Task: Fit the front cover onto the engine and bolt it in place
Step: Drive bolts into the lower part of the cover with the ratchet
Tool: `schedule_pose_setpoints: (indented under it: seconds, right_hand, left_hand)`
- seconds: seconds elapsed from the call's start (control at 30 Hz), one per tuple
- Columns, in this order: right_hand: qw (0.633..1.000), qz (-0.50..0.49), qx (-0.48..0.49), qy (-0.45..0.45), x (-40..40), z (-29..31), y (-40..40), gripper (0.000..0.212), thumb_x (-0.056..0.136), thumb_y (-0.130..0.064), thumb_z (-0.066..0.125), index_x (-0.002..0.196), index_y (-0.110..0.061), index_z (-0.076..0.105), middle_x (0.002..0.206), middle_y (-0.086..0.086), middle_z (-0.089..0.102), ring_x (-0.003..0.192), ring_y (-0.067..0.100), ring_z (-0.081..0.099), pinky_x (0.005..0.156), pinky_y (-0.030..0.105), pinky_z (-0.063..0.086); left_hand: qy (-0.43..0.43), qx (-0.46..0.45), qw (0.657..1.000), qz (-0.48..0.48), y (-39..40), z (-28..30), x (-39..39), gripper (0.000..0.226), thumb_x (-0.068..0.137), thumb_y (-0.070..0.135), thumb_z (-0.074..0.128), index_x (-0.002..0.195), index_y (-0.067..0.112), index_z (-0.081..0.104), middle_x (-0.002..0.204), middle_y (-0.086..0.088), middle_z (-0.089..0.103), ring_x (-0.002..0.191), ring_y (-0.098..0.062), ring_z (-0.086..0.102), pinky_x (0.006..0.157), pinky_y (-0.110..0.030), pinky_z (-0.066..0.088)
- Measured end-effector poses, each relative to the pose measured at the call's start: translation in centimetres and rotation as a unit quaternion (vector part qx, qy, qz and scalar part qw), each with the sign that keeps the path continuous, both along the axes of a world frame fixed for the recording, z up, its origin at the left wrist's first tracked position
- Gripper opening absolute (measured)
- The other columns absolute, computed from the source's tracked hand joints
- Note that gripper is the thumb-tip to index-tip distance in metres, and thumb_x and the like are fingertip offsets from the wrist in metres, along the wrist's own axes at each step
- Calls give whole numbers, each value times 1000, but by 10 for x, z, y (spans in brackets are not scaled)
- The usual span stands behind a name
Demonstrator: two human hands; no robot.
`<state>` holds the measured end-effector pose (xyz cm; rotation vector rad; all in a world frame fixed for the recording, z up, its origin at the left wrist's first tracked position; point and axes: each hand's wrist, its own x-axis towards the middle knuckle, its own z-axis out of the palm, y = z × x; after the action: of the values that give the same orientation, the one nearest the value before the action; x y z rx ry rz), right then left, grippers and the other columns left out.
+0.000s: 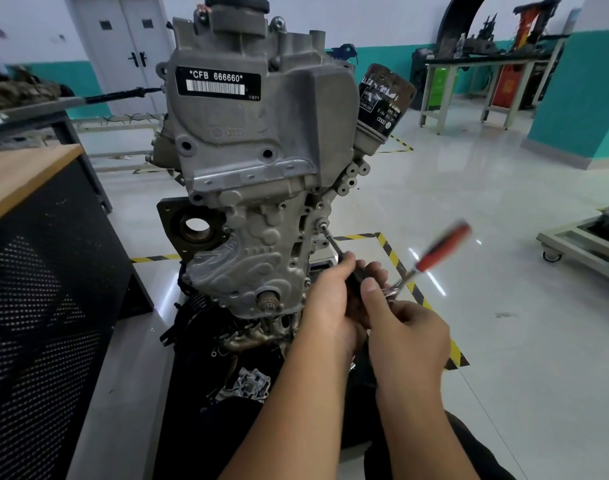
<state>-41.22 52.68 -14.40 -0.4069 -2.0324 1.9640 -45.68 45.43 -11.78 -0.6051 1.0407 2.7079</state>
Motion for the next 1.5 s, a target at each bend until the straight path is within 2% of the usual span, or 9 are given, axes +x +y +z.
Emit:
schedule_pose_setpoints:
  seconds: [0.2, 0.43, 0.6, 0.77, 0.9, 1.0, 1.17, 1.3, 1.5]
  right_hand:
    - [998, 2, 57, 10, -4, -1, 5, 20, 71, -41, 89, 70, -27, 74, 59, -21, 66, 51, -1, 60, 55, 23, 44]
    - [1000, -16, -11, -22, -8, -1, 8, 59, 83, -64, 66, 55, -12, 66, 39, -2, 49, 45, 26, 43, 53, 37, 42]
    - [998, 18, 48, 31, -3, 0, 10, 30, 85, -46, 78, 69, -21, 69, 59, 3, 68, 54, 25, 66, 56, 41, 58]
    - [995, 1, 78, 58, -2, -2, 13, 18, 80, -26, 84, 91, -34, 72, 66, -8, 68, 64, -3, 66, 52, 8, 44]
    - [999, -6, 26, 19, -5, -2, 10, 42, 91, -53, 68, 69, -18, 73, 60, 1, 70, 61, 20, 70, 57, 32, 55]
    - [1000, -4, 28, 11, -8, -4, 12, 33, 88, -42, 76, 66, -18, 71, 59, 1, 69, 64, 26, 71, 64, 39, 59]
    - [998, -15, 33, 54, -4, -2, 9, 15, 77, -34, 86, 78, -29, 72, 64, -13, 70, 59, -2, 66, 51, 9, 47]
    - [999, 0, 34, 23, -5, -2, 7, 41, 83, -52, 74, 63, -16, 68, 52, -4, 63, 46, 6, 56, 46, 19, 44]
    - [997, -3, 72, 28, -3, -2, 6, 23, 83, -33, 82, 69, -24, 67, 57, -12, 64, 59, -5, 60, 50, 7, 41]
  left_hand:
    - [-13, -14, 1000, 13, 2, -2, -2, 23, 104, 21, 55, 91, 2, 61, 83, -16, 65, 70, -27, 62, 64, -36, 54]
    - [-7, -4, 1000, 12, -3, -4, 1, 17, 101, 19, 59, 94, 7, 68, 78, -5, 75, 60, -18, 72, 52, -27, 57]
    - [4, 1, 1000, 30, -4, -5, -5, 18, 103, 13, 55, 98, -2, 64, 80, -13, 70, 66, -23, 68, 55, -30, 57]
    - [-1, 24, 1000, 14, 2, -9, -6, 25, 103, 20, 55, 93, -1, 64, 75, -11, 70, 63, -22, 70, 66, -34, 58]
    - [-5, -28, 999, -39, -1, -6, -1, 22, 99, 34, 58, 104, 14, 67, 92, -3, 77, 62, -18, 72, 54, -23, 44]
    - [-2, -47, 999, -13, 1, -4, 0, 23, 102, 25, 57, 110, 6, 67, 87, -9, 74, 68, -24, 71, 69, -31, 50]
    - [0, -45, 999, 5, 3, -4, -2, 30, 100, 24, 60, 115, -2, 64, 95, -18, 65, 83, -31, 62, 81, -44, 55]
    - [-12, 6, 1000, 13, -2, -4, -3, 18, 97, 19, 64, 100, 1, 65, 78, -10, 68, 62, -22, 68, 53, -30, 58]
    - [4, 8, 1000, -11, -1, -6, -3, 27, 102, 22, 57, 86, 1, 64, 73, -12, 68, 60, -24, 68, 69, -34, 59]
